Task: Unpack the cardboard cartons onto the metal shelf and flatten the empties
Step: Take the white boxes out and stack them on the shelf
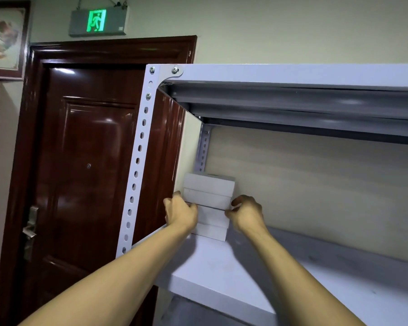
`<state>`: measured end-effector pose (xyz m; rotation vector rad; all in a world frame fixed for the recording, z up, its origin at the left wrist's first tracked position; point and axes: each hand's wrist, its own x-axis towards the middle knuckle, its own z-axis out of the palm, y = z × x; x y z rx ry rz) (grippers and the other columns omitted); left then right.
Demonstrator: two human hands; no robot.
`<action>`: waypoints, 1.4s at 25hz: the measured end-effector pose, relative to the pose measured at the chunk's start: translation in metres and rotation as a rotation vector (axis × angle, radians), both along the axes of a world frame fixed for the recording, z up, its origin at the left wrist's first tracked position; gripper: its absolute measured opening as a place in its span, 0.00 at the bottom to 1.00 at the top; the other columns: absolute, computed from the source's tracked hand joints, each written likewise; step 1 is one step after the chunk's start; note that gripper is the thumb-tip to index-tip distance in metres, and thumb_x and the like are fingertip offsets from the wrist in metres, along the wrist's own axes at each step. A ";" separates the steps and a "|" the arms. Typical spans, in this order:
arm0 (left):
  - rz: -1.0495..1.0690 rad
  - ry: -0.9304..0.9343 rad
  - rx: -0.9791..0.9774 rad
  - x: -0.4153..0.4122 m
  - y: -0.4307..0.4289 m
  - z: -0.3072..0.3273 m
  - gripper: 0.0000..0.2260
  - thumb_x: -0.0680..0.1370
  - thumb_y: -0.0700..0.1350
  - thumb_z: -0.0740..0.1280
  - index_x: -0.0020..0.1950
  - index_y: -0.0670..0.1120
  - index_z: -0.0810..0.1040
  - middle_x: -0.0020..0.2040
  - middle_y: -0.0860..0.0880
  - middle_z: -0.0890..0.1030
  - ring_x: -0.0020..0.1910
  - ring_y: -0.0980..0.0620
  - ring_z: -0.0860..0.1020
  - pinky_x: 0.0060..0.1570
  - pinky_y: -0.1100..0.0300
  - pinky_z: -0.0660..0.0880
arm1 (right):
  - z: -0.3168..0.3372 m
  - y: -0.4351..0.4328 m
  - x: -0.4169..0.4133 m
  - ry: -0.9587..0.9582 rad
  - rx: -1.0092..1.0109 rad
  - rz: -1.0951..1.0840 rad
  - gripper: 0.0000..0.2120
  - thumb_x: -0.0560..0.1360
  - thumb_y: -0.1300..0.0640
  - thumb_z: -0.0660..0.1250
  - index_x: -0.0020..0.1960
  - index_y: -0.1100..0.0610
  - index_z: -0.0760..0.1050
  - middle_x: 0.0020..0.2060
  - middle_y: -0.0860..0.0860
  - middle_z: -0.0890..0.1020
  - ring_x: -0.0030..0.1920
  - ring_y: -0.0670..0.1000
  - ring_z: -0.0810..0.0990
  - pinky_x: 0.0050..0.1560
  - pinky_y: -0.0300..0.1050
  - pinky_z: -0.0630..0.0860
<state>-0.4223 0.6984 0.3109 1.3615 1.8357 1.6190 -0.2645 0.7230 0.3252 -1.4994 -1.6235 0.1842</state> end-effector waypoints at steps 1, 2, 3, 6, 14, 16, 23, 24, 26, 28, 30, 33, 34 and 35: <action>-0.014 -0.001 0.006 -0.001 0.003 -0.002 0.20 0.79 0.42 0.65 0.71 0.43 0.69 0.67 0.41 0.70 0.61 0.38 0.75 0.52 0.54 0.69 | -0.001 0.003 -0.001 -0.010 0.005 -0.007 0.14 0.74 0.60 0.71 0.59 0.59 0.78 0.52 0.57 0.84 0.54 0.58 0.82 0.53 0.45 0.78; -0.027 -0.001 0.011 -0.001 0.006 -0.003 0.22 0.79 0.42 0.66 0.72 0.44 0.67 0.67 0.41 0.70 0.62 0.39 0.74 0.56 0.52 0.70 | -0.001 0.006 -0.001 -0.020 0.008 -0.013 0.15 0.74 0.61 0.70 0.60 0.59 0.77 0.53 0.57 0.83 0.54 0.59 0.82 0.54 0.46 0.79; -0.037 -0.003 0.017 -0.002 0.008 -0.005 0.22 0.79 0.42 0.66 0.73 0.44 0.67 0.67 0.42 0.71 0.64 0.40 0.74 0.59 0.51 0.71 | -0.002 0.009 -0.002 -0.027 0.008 -0.016 0.15 0.74 0.62 0.70 0.60 0.59 0.77 0.53 0.57 0.83 0.55 0.59 0.81 0.54 0.47 0.79; -0.062 -0.013 0.021 -0.001 0.013 -0.007 0.21 0.78 0.43 0.67 0.71 0.44 0.69 0.68 0.43 0.74 0.65 0.41 0.74 0.62 0.52 0.72 | -0.001 0.015 -0.003 -0.022 -0.012 -0.032 0.14 0.75 0.61 0.70 0.60 0.60 0.78 0.54 0.57 0.83 0.55 0.59 0.81 0.54 0.47 0.79; -0.195 0.167 -0.074 -0.002 0.025 -0.012 0.26 0.79 0.44 0.66 0.76 0.45 0.65 0.70 0.42 0.74 0.68 0.41 0.73 0.63 0.55 0.72 | 0.003 0.026 -0.006 -0.079 -0.092 -0.107 0.08 0.77 0.59 0.69 0.54 0.61 0.81 0.50 0.56 0.84 0.51 0.58 0.82 0.44 0.42 0.73; -0.232 0.216 -0.102 -0.005 0.027 -0.013 0.27 0.78 0.45 0.66 0.76 0.46 0.65 0.70 0.43 0.74 0.68 0.40 0.73 0.64 0.53 0.73 | 0.003 0.028 -0.006 -0.088 -0.092 -0.110 0.08 0.77 0.59 0.69 0.54 0.60 0.81 0.50 0.56 0.84 0.51 0.58 0.82 0.45 0.43 0.76; -0.289 0.341 -0.168 -0.008 0.028 -0.009 0.25 0.74 0.49 0.67 0.71 0.48 0.68 0.68 0.45 0.71 0.64 0.38 0.74 0.62 0.47 0.76 | 0.001 0.028 -0.006 -0.102 -0.081 -0.122 0.09 0.78 0.57 0.69 0.53 0.61 0.82 0.49 0.57 0.85 0.51 0.59 0.82 0.48 0.46 0.78; -0.288 0.363 -0.171 -0.008 0.025 -0.008 0.25 0.75 0.49 0.66 0.71 0.48 0.68 0.69 0.45 0.70 0.65 0.38 0.74 0.63 0.47 0.75 | 0.000 0.026 -0.006 -0.101 -0.077 -0.124 0.09 0.77 0.57 0.69 0.53 0.61 0.82 0.50 0.57 0.85 0.52 0.59 0.82 0.49 0.46 0.78; -0.288 0.400 -0.166 -0.005 0.021 -0.010 0.24 0.76 0.48 0.66 0.73 0.47 0.68 0.71 0.44 0.70 0.67 0.38 0.73 0.66 0.48 0.73 | -0.003 0.023 -0.006 -0.110 -0.075 -0.123 0.09 0.77 0.58 0.69 0.54 0.62 0.82 0.51 0.57 0.84 0.54 0.60 0.82 0.50 0.46 0.77; -0.316 0.421 -0.150 -0.001 0.015 -0.014 0.25 0.78 0.47 0.65 0.75 0.46 0.67 0.73 0.44 0.71 0.70 0.41 0.71 0.68 0.52 0.70 | -0.005 0.015 -0.005 -0.118 -0.073 -0.118 0.10 0.76 0.59 0.68 0.56 0.62 0.81 0.52 0.57 0.84 0.55 0.60 0.81 0.50 0.45 0.76; -0.366 0.434 -0.112 0.001 0.007 -0.019 0.24 0.79 0.45 0.64 0.76 0.46 0.68 0.73 0.46 0.72 0.72 0.45 0.71 0.69 0.57 0.68 | -0.008 0.006 -0.004 -0.117 -0.052 -0.106 0.11 0.76 0.59 0.68 0.57 0.60 0.80 0.53 0.57 0.84 0.55 0.60 0.81 0.50 0.43 0.75; -0.413 0.470 -0.065 0.001 -0.010 -0.020 0.21 0.79 0.45 0.64 0.73 0.49 0.72 0.71 0.47 0.75 0.69 0.48 0.73 0.65 0.61 0.68 | -0.013 -0.010 -0.003 -0.087 -0.021 -0.088 0.12 0.75 0.58 0.68 0.58 0.56 0.80 0.54 0.56 0.84 0.56 0.60 0.81 0.51 0.42 0.73; -0.417 0.471 -0.058 0.001 -0.016 -0.020 0.20 0.79 0.45 0.64 0.72 0.49 0.72 0.70 0.47 0.76 0.68 0.49 0.74 0.63 0.61 0.69 | -0.014 -0.016 -0.003 -0.077 -0.015 -0.084 0.13 0.75 0.58 0.67 0.58 0.55 0.80 0.54 0.56 0.84 0.56 0.60 0.81 0.51 0.42 0.73; -0.422 0.474 -0.049 -0.001 -0.024 -0.020 0.20 0.79 0.45 0.64 0.71 0.49 0.73 0.68 0.47 0.77 0.67 0.49 0.75 0.63 0.62 0.69 | -0.016 -0.023 -0.003 -0.065 -0.015 -0.082 0.13 0.75 0.58 0.67 0.58 0.54 0.81 0.54 0.56 0.84 0.56 0.60 0.81 0.52 0.42 0.74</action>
